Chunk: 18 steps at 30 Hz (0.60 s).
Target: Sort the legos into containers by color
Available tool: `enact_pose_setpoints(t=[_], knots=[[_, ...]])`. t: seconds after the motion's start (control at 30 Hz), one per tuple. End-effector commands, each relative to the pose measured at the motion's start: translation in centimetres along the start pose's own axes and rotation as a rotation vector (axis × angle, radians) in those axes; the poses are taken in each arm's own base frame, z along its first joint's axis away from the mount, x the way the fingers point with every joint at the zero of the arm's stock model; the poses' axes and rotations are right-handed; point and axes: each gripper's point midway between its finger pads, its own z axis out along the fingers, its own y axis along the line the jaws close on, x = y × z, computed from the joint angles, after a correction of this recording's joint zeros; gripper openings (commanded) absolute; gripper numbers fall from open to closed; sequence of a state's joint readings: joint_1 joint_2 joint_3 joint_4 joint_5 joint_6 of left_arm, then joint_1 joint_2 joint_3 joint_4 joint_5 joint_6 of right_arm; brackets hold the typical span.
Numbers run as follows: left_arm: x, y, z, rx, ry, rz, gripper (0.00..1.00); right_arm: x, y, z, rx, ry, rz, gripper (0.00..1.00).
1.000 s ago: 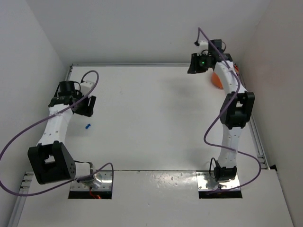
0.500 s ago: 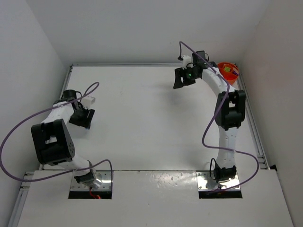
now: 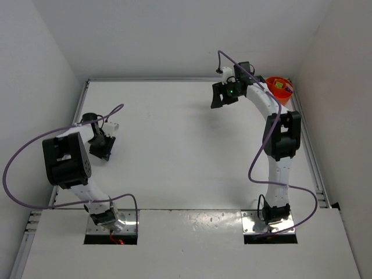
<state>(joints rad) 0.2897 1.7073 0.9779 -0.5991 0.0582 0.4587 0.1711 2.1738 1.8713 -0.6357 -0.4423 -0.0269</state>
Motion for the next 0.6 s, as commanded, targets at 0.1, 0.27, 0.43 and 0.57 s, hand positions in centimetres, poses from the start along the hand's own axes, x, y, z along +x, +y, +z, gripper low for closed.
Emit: enact_pose_setpoints(t=[0.1,0.27,0.43,0.57], knots=[[-1.8,0.7,0.9,-0.019,-0.049,-0.003,0.43,-2.6,1.5,-1.6,0.002,-0.071,-0.076,0.65],[-2.1,0.0,1.3,-0.001,-0.045,0.014,0.38,-2.6,1.5,-1.6,0.002,-0.071,-0.076,0.65],[-2.0,-0.3,1.5,0.011,-0.042,0.013,0.28,-2.2,1.5,-1.5,0.001,-0.063,-0.072,0.65],[-1.7,-0.6,1.7,0.026,-0.038,0.022,0.13,-1.9,1.6,-1.3,-0.009,-0.056,-0.077,0.65]])
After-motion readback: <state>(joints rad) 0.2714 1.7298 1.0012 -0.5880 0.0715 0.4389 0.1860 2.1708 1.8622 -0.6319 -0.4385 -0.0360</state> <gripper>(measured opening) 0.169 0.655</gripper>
